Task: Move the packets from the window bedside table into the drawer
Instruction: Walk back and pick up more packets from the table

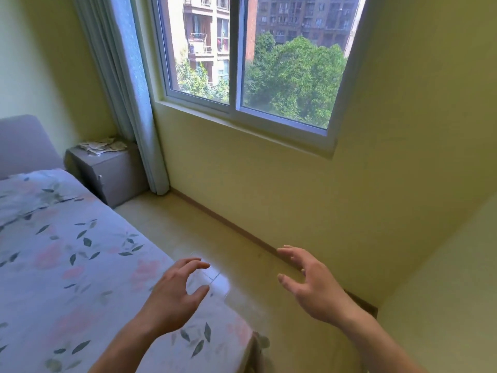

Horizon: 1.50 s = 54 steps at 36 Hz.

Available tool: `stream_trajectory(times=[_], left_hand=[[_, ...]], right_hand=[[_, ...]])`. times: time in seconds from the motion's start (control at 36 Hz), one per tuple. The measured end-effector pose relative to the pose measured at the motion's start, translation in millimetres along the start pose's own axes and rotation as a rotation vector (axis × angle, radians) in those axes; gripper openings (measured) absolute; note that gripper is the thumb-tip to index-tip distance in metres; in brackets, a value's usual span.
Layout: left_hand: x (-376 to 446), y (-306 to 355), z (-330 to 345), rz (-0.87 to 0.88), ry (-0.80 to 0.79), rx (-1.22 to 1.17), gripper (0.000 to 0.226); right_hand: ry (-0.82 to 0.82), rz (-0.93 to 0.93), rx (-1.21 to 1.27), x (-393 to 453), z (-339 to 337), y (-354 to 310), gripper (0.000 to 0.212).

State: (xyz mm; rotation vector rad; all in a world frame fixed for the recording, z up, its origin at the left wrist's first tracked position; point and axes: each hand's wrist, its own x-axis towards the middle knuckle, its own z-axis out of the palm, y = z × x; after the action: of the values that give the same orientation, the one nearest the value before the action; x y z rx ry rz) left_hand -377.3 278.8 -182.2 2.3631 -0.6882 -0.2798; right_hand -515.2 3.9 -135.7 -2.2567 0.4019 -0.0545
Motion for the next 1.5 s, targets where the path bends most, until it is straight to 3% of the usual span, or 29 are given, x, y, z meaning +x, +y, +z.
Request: stream_trajectory(times=[0.25,0.42,0.67,0.83,1.19,1.39,1.5], left_hand=[[181,57,28,0.02,-0.006,0.014,0.04],[274,73,32,-0.005,0.03,-0.044,0.038],[409,53,18,-0.206,0.174,0.001,0.037],[466,51,2,-0.36,0.27,-0.003,0.038],[460,-43,-87,-0.751,0.559,-0.034,0.037],[514,-139,-161,-0.783,0.619,-0.025,0.037],[572,-192,-214,-0.716,0.607,-0.004,0.036]], right_hand=[[-0.021,-0.017,-0.032,151,-82,38,0.052],[-0.104,-0.094,-0.035,274,-102,46,0.051],[-0.284,-0.213,-0.043,465,-115,57,0.05],[-0.434,-0.354,-0.09,583,-117,29,0.05],[-0.729,-0.705,-0.053,744,20,-108,0.05],[-0.757,-0.728,-0.098,844,91,-172,0.051],[-0.723,-0.709,-0.085,906,120,-203,0.049]])
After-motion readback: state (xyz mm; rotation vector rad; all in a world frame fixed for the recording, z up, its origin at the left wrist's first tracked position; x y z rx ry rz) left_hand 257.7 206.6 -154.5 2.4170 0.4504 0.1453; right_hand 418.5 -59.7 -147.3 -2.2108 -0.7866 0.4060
